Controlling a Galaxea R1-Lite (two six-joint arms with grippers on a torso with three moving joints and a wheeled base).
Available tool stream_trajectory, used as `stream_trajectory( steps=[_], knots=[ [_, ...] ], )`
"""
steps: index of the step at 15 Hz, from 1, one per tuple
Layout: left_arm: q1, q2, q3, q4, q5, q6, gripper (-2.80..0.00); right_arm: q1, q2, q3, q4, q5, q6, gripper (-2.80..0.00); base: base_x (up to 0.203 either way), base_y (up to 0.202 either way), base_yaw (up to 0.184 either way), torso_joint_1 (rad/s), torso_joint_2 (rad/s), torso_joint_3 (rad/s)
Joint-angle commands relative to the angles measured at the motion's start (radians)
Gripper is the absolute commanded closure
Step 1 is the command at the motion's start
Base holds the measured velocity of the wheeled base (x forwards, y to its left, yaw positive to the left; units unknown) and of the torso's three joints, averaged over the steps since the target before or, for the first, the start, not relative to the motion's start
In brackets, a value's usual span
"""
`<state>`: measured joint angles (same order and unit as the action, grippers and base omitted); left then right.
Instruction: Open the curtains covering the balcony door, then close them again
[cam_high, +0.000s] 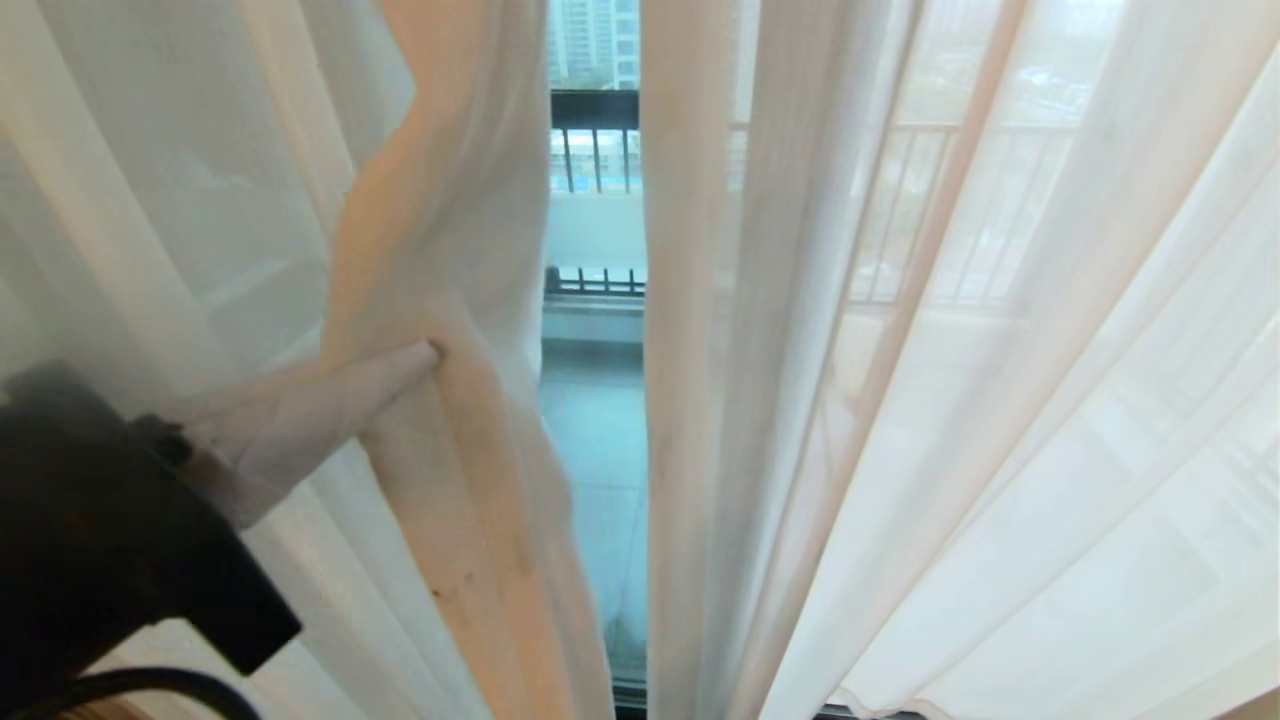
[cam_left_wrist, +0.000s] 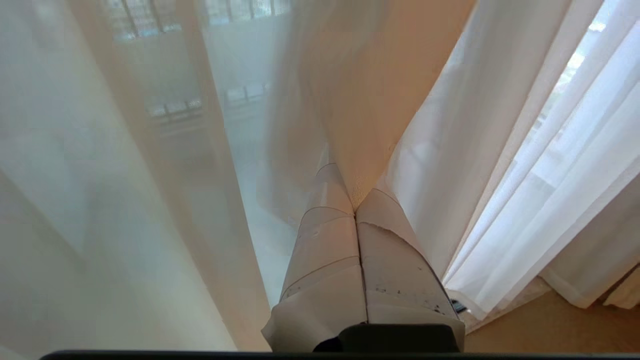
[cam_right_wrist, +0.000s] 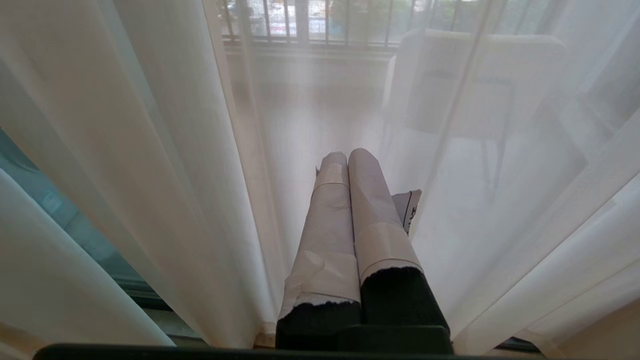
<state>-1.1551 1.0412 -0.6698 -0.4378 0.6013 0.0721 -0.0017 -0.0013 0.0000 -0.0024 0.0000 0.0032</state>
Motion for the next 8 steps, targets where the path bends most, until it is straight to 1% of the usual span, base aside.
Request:
stream_trajectory(
  steps=[1, 4, 8],
  knots=[
    [-0.012, -0.067, 0.015, 0.001, 0.003, 0.006, 0.00, 0.000, 0.001, 0.000, -0.001, 0.000, 0.000, 0.00, 0.000, 0.000, 0.000, 0.000, 0.00, 0.000],
    [-0.012, -0.078, 0.048, -0.005, 0.008, 0.014, 0.00, 0.000, 0.001, 0.000, -0.001, 0.000, 0.000, 0.00, 0.000, 0.000, 0.000, 0.000, 0.00, 0.000],
    [-0.009, -0.079, 0.050, -0.007, 0.009, 0.003, 0.00, 0.000, 0.001, 0.000, -0.001, 0.000, 0.000, 0.00, 0.000, 0.000, 0.000, 0.000, 0.00, 0.000]
  ],
)
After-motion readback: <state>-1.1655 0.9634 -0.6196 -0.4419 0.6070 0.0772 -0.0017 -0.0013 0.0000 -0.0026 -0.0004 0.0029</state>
